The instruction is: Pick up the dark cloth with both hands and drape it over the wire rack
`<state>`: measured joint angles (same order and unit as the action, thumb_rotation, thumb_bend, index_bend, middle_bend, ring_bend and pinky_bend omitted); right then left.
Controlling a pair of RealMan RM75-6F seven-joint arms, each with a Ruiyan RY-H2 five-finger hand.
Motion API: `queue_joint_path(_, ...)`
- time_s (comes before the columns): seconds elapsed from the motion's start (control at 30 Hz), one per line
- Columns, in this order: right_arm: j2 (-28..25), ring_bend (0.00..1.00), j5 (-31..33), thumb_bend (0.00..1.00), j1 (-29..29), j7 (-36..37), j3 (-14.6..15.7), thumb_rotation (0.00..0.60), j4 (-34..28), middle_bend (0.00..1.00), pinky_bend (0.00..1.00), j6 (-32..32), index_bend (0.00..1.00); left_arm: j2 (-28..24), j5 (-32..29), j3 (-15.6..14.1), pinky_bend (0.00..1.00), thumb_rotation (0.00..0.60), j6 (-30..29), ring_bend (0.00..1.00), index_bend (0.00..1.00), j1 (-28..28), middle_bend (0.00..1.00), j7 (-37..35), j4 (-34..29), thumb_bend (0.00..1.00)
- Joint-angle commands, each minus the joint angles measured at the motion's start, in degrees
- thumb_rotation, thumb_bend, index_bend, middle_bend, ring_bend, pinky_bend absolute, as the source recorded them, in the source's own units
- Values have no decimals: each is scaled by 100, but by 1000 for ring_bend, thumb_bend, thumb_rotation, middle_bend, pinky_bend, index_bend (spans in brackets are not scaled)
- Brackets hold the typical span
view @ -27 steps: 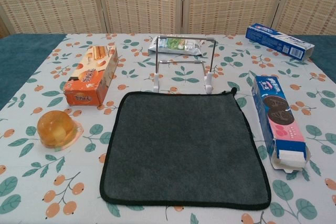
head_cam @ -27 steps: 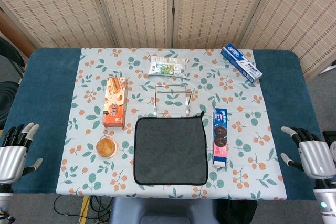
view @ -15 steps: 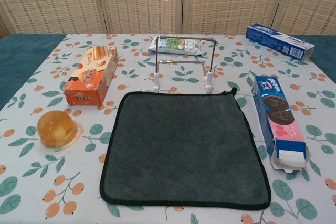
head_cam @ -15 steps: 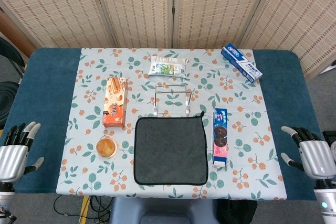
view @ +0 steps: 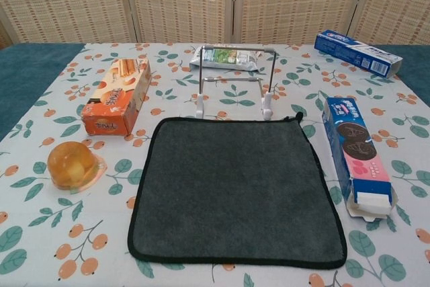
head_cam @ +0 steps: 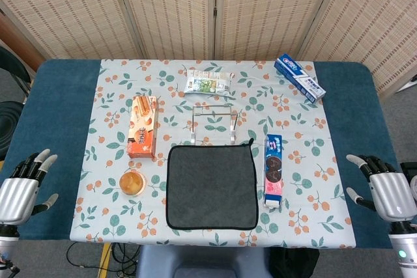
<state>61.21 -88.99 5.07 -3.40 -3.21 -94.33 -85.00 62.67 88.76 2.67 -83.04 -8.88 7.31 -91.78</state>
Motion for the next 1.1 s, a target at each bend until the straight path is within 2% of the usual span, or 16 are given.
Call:
queue_joint_path(0.03,-30,224,-39,183,22,-16,-6,600,-36,278,364,-6,230,-52,246,-40,266,600,39,168,150,-124,101,-116,100,198)
queue_joint_path(0.2,-90,224,-143,183,69,-38,7,600,-132,281,364,13,230,-83,674,-98,349,600,135,276,201,-363,234,-346,223,199)
queue_joint_path(0.27,-110,224,-177,183,94,-50,12,600,-171,282,364,33,230,-63,907,-130,415,600,166,342,228,-490,299,-430,299,198)
queue_joint_path(0.43,-138,224,-246,183,170,-104,31,600,-247,282,364,130,230,58,1496,-219,662,600,241,565,312,-837,544,-669,535,198)
queue_joint_path(0.6,-139,227,-480,184,344,-192,101,600,-342,292,364,342,230,170,1895,-336,823,600,593,681,335,-1249,680,-763,625,198)
queue_joint_path(1.1,4,255,-1218,184,996,-338,311,600,-586,310,370,1088,230,611,2557,-676,998,600,1340,922,354,-2065,971,-682,544,198)
